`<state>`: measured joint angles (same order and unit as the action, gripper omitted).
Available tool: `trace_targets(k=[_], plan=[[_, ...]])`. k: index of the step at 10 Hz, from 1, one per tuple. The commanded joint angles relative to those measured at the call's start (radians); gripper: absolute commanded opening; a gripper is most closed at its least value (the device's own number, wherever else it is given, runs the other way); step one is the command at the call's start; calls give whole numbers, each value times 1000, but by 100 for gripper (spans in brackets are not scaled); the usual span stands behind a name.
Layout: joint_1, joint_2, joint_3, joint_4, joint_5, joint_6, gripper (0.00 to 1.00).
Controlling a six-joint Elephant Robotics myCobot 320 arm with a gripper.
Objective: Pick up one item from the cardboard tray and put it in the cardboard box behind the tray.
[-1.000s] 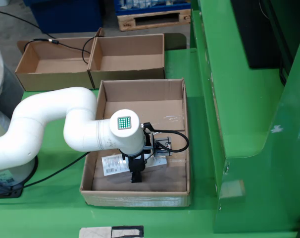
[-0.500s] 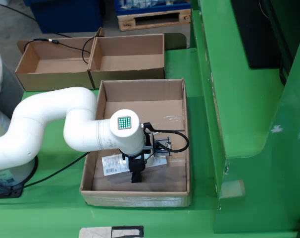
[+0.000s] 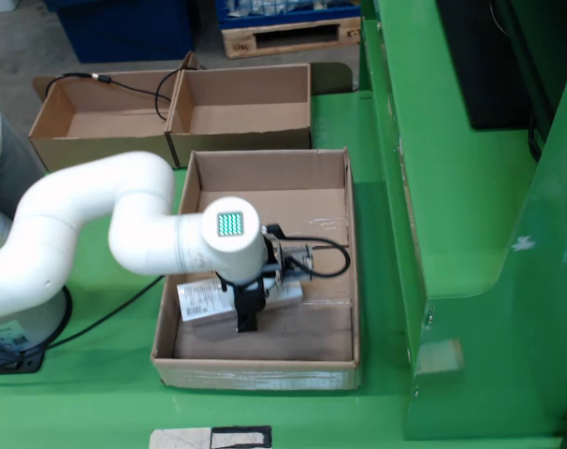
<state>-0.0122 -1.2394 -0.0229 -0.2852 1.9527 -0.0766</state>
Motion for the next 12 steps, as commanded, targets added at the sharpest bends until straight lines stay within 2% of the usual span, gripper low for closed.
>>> trace_targets(k=[1, 4, 12], plan=[[-4, 175, 23, -226, 22, -50, 0], [16, 312, 23, -286, 24, -48, 0], [34, 424, 23, -240, 29, -18, 0]])
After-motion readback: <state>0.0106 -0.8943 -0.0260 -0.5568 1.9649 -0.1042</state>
